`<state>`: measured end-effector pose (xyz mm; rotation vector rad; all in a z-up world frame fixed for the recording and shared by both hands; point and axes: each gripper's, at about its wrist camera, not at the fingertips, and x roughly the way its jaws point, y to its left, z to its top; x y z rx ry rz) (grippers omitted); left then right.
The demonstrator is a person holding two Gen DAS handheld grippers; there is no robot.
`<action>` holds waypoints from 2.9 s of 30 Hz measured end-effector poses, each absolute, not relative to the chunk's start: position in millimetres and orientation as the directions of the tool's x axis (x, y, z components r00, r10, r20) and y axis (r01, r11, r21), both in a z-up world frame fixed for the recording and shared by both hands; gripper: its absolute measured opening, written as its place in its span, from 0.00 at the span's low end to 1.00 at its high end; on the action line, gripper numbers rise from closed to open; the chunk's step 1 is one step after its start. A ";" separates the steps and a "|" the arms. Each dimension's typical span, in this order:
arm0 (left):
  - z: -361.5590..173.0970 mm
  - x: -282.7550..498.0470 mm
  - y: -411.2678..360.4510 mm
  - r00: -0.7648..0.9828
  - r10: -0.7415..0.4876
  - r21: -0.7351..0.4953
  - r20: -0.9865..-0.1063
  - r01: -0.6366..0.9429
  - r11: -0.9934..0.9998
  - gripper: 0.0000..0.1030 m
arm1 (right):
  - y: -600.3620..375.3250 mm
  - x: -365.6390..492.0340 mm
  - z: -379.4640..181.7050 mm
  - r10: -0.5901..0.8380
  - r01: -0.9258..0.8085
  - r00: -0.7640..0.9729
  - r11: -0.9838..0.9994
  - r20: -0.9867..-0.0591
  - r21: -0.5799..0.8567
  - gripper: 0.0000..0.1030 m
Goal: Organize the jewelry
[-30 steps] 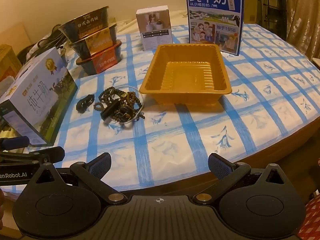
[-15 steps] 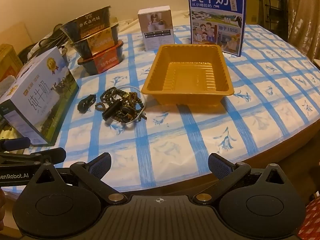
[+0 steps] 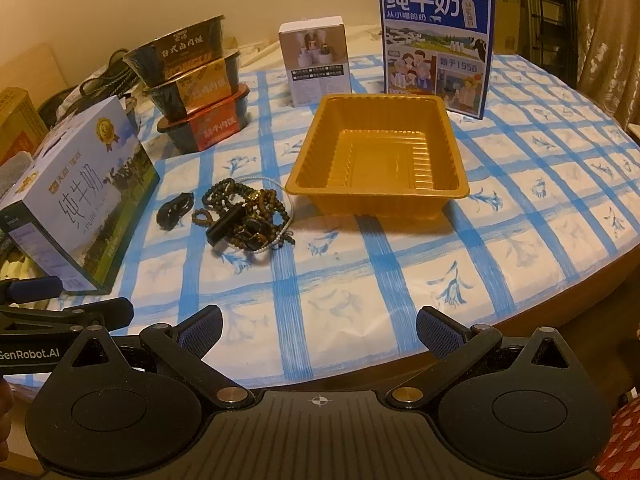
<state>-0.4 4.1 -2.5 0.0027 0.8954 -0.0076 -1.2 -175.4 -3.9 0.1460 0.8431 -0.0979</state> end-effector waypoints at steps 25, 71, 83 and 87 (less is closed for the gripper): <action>-2.4 -0.5 3.5 0.626 -0.008 -0.005 -0.779 0.007 1.000 0.98 | -176.3 -1.7 -4.1 -0.027 0.140 0.664 0.986 -0.747 0.090 1.00; -6.0 11.7 -3.6 0.649 -0.016 -0.004 -0.761 0.019 1.000 0.98 | -197.9 3.3 -13.6 -0.033 0.166 0.706 0.979 -0.708 0.120 1.00; -45.6 51.8 -0.7 0.689 0.049 0.062 -0.723 -0.006 0.998 0.98 | -274.6 15.9 -46.6 -0.098 0.328 0.788 0.902 -0.608 0.280 1.00; -59.5 67.3 5.0 0.686 0.063 0.060 -0.725 -0.028 0.998 0.98 | -286.9 25.0 -58.1 -0.108 0.338 0.806 0.892 -0.582 0.301 1.00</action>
